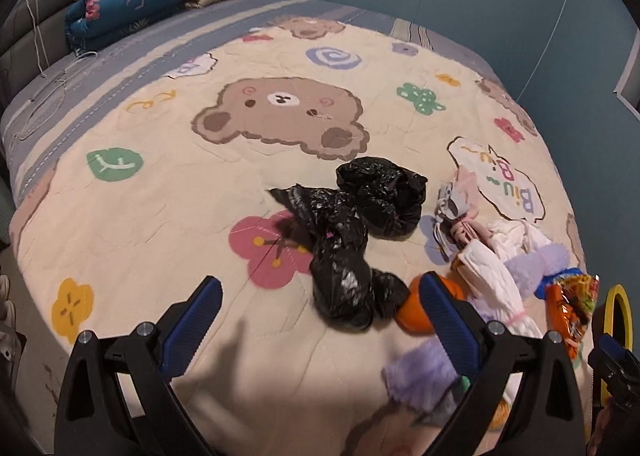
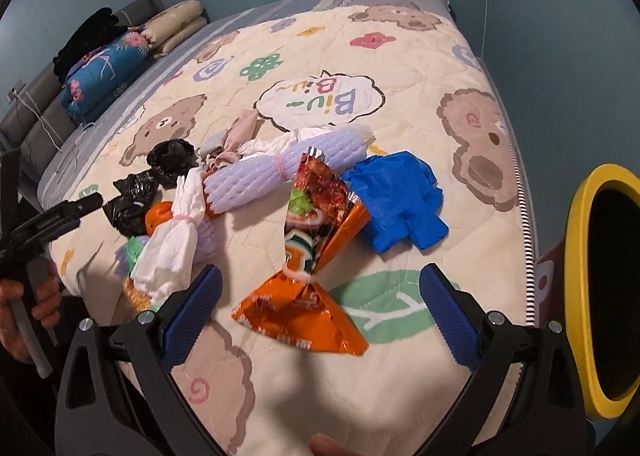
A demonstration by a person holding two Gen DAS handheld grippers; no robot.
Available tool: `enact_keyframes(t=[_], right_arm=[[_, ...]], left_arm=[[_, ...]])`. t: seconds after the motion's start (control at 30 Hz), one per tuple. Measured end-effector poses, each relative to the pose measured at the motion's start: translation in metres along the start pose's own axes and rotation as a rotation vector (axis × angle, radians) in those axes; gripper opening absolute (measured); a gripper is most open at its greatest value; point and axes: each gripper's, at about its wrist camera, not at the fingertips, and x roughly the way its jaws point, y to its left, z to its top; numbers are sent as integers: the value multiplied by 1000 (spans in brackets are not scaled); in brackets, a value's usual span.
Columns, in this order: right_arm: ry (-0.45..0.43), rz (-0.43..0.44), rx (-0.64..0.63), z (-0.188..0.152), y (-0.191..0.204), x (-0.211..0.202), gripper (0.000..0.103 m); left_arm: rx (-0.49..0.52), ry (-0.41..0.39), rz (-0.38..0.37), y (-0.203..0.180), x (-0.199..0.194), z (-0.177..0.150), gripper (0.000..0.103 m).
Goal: Collect trash
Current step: 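Grasp the orange snack wrapper with the right tool while the left tool grasps the black bag, then carry the wrapper and black bag with both tools over the yellow bin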
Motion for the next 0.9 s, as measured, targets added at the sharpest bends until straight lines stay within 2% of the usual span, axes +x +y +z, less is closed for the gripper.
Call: enact_keyframes(t=[0.13, 0.17, 0.2, 0.4, 0.47, 0.5, 0.53, 0.57, 0.6, 0.7, 0.8, 0.9], right_arm=[[28, 28, 27, 7, 0, 10, 92], [41, 34, 36, 8, 0, 14, 90], [54, 38, 43, 9, 0, 18, 83], [90, 52, 81, 4, -5, 34, 68], [95, 67, 95, 3, -7, 38, 59], [111, 71, 97, 3, -8, 42, 48], [121, 72, 99, 2, -9, 44, 40], [128, 80, 107, 1, -10, 46, 37], [126, 101, 112, 1, -11, 46, 30], [84, 126, 76, -1, -5, 35, 24], [18, 184, 73, -1, -4, 16, 24], [-33, 229, 84, 1, -8, 0, 24]], left_arm=[[9, 36, -11, -5, 18, 7, 95], [13, 39, -13, -5, 21, 8, 95], [21, 48, -4, -7, 27, 9, 94], [52, 113, -21, -14, 54, 4, 69], [61, 145, -27, -16, 64, 2, 57], [60, 162, -37, -17, 69, 2, 56], [53, 171, -47, -16, 73, 2, 49], [44, 176, -54, -16, 75, 2, 39], [33, 180, -69, -15, 75, 3, 38], [5, 151, -123, -11, 67, 1, 33], [-40, 125, -195, -3, 58, -4, 32], [-29, 65, -217, -4, 45, -6, 31]])
